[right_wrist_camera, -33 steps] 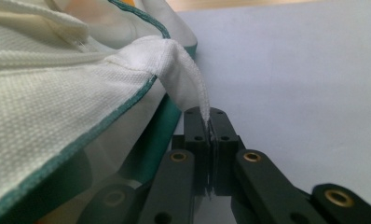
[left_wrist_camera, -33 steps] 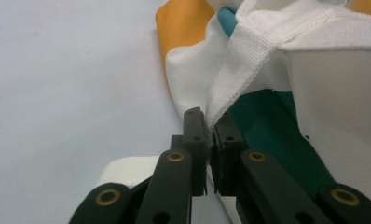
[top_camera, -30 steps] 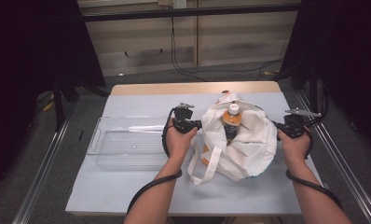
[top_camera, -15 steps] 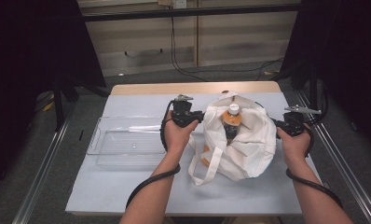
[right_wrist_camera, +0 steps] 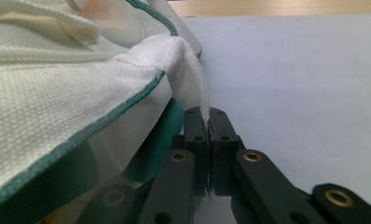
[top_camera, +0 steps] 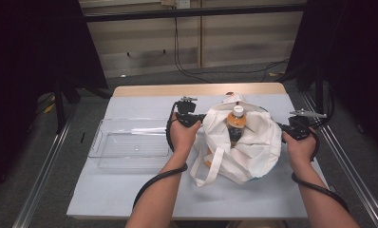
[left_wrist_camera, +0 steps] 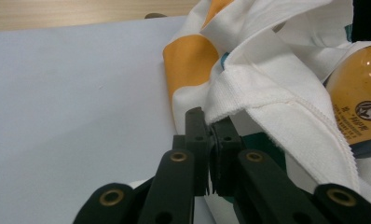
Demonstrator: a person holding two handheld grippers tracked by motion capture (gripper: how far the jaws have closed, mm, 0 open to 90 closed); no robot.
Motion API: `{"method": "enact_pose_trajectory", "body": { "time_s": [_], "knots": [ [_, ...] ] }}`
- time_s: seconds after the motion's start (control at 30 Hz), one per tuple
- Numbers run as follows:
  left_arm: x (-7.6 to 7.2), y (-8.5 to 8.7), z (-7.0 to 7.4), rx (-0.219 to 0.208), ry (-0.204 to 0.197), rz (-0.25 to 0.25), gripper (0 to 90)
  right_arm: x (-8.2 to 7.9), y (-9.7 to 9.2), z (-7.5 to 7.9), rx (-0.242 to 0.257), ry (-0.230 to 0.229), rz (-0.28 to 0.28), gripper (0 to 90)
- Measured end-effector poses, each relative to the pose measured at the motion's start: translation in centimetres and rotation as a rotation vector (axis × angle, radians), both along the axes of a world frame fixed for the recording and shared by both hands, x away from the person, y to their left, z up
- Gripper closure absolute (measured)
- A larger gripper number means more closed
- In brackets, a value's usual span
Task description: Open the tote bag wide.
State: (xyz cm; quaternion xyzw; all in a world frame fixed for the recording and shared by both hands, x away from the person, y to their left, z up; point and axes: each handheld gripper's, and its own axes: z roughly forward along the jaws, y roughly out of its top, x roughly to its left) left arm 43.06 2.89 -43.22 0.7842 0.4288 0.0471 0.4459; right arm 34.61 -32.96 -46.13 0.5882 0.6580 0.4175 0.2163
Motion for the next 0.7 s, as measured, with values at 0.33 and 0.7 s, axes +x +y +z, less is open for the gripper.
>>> {"method": "enact_pose_trajectory", "body": {
  "time_s": [0.33, 0.7],
  "knots": [
    [-0.5, 0.0, 0.4, -0.027, 0.002, -0.016, 87.4, -0.2, 0.1, 0.4, -0.005, -0.003, 0.009, 86.8],
    [-1.0, 0.6, 0.9, -0.019, 0.008, -0.016, 75.6, -0.7, -0.3, 1.9, -0.021, 0.009, 0.023, 74.5]
  ]
}}
